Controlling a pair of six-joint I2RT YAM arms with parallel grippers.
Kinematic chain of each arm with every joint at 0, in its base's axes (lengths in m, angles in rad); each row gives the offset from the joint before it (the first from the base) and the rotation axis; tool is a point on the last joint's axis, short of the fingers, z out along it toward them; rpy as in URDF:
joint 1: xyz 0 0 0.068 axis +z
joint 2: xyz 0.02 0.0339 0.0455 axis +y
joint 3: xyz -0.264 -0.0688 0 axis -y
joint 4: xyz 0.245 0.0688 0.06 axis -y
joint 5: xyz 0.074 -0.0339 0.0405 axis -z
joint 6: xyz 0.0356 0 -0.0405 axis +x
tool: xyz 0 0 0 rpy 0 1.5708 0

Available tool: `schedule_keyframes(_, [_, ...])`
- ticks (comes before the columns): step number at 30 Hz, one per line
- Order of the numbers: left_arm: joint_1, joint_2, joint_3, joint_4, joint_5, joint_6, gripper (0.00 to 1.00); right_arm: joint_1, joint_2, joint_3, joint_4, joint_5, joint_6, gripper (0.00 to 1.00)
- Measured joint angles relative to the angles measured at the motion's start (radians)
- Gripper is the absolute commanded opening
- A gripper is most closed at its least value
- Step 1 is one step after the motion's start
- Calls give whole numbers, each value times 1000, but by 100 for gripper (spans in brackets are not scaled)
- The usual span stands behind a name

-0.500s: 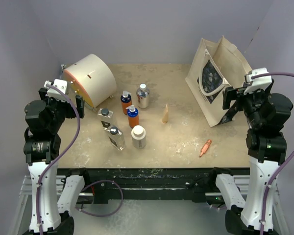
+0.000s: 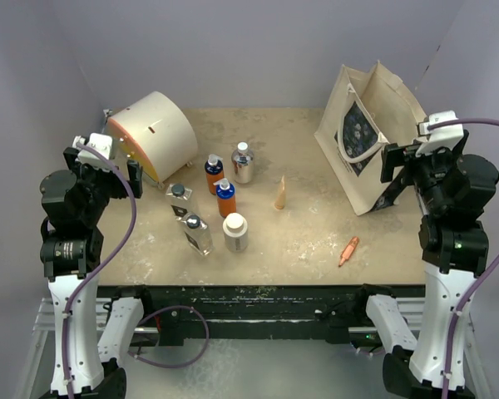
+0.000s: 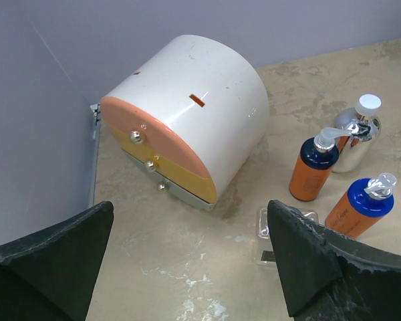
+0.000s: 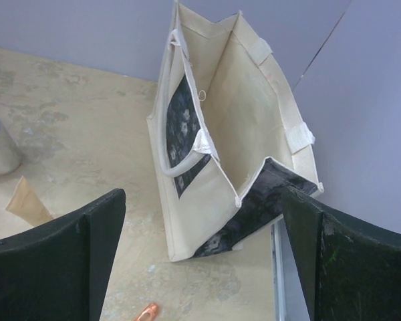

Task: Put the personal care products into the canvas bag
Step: Move the canvas bag to the center of the board.

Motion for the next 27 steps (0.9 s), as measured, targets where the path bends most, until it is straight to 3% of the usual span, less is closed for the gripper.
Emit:
schedule_keyframes(16, [3,0,0,-3,121,39,99,-2,190,95,-2,13,-106,100])
schedule_keyframes(27, [3,18,5,-32,171,46,99,2,489,174,-12,-6,-192,86])
